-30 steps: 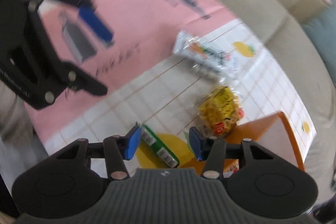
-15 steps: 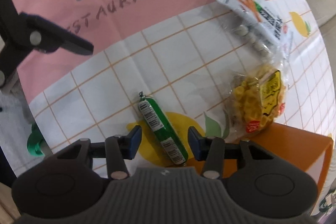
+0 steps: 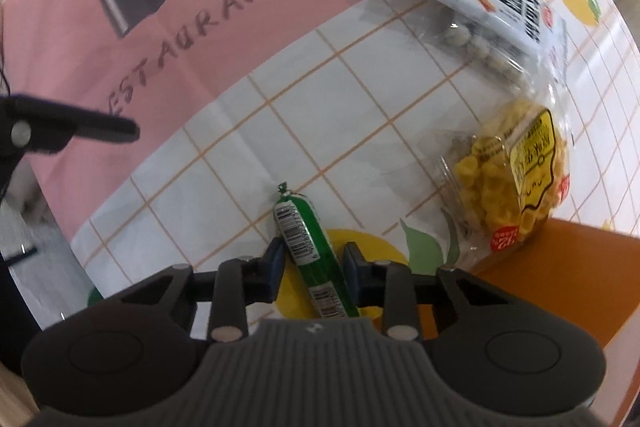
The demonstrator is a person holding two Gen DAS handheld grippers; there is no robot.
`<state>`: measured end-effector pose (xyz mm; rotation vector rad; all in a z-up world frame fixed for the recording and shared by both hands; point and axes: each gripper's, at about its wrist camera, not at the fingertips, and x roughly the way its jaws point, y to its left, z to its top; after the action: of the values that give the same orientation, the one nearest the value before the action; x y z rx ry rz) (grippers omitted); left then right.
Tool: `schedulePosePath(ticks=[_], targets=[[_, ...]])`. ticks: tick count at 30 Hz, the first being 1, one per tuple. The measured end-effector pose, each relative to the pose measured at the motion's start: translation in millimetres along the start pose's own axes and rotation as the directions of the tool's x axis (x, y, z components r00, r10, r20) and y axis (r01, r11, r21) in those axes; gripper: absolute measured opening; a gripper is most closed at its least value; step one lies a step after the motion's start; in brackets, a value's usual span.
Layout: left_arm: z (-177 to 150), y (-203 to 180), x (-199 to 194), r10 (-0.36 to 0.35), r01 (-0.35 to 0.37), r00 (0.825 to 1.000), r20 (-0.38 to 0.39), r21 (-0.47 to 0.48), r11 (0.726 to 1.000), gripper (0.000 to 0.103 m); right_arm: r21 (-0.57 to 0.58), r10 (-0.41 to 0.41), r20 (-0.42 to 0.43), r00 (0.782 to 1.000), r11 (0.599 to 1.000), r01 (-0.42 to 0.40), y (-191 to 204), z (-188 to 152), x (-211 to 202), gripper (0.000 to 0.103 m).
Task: Organize snacks
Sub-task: 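Reach the right gripper to the green sausage stick and grasp it, then drop the sausage into the box with the right gripper while the left gripper grasps the yellow corn-snack bag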
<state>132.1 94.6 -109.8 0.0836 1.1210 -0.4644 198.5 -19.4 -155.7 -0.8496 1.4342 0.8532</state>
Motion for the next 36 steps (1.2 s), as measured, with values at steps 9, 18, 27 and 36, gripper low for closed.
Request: schedulePosePath(ticks=[9,18,27,36], targets=[[6,-4,-10,0.006,-0.006,1.0,0.015,0.002,1.0,0.08,0.233,0.006,0.165,0.986,0.971,-0.045,-14,-19,-20,0.024],[27,-18,-26,-0.001,-0.002,0.995,0.103,0.029,1.0,0.077,0.406,-0.041,0.383,0.923,0.905,-0.128,-33,-50,-82,0.022],[58,-42,-33,-0.005,-0.014,0.984,0.179,0.101,0.995,0.077,0.544,-0.145,0.606,0.782,0.792,-0.275,-61,-110,-165,0.022],[80,-64,-8,-0.033,-0.009,0.985,0.17,0.24,0.971,0.077,0.708,-0.326,0.566,0.757,0.663,-0.244,-102,-201,-206,0.022]])
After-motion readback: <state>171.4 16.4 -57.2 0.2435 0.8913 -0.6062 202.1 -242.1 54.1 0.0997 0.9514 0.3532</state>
